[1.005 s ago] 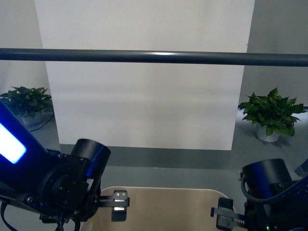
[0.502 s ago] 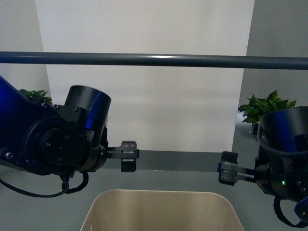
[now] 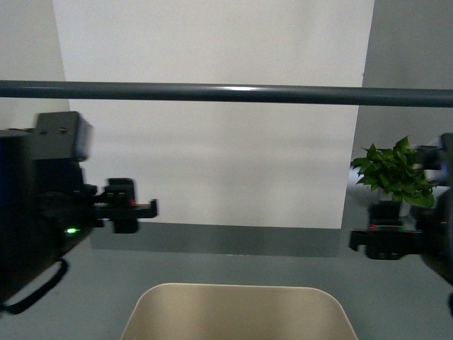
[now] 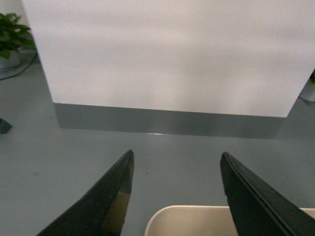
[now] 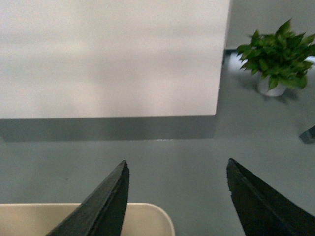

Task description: Move hamper under clothes hanger

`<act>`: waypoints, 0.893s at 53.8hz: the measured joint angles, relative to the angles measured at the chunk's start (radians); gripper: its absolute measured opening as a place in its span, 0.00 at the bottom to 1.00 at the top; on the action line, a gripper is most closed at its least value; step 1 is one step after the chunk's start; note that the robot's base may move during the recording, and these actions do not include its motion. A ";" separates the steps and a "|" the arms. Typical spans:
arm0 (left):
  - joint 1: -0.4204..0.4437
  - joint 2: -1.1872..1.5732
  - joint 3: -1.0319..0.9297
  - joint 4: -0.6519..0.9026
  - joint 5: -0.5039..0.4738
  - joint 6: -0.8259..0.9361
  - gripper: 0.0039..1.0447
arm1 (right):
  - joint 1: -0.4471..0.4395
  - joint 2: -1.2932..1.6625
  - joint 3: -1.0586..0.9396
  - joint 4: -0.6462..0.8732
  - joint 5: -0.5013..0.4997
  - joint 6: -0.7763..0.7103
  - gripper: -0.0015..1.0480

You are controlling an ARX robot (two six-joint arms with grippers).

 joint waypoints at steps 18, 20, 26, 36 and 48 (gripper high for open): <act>0.062 -0.216 -0.280 0.068 0.060 0.010 0.11 | -0.050 -0.252 -0.218 -0.008 -0.047 -0.032 0.17; 0.069 -0.246 -0.320 0.072 0.070 0.011 0.04 | -0.055 -0.281 -0.247 -0.008 -0.054 -0.033 0.11; 0.088 -0.313 -0.391 0.074 0.084 0.011 0.03 | -0.069 -0.346 -0.312 -0.011 -0.065 -0.037 0.02; 0.121 -0.450 -0.510 0.064 0.113 0.014 0.03 | -0.094 -0.473 -0.412 -0.043 -0.089 -0.038 0.02; 0.152 -0.630 -0.627 -0.004 0.143 0.014 0.03 | -0.162 -0.657 -0.513 -0.129 -0.159 -0.038 0.02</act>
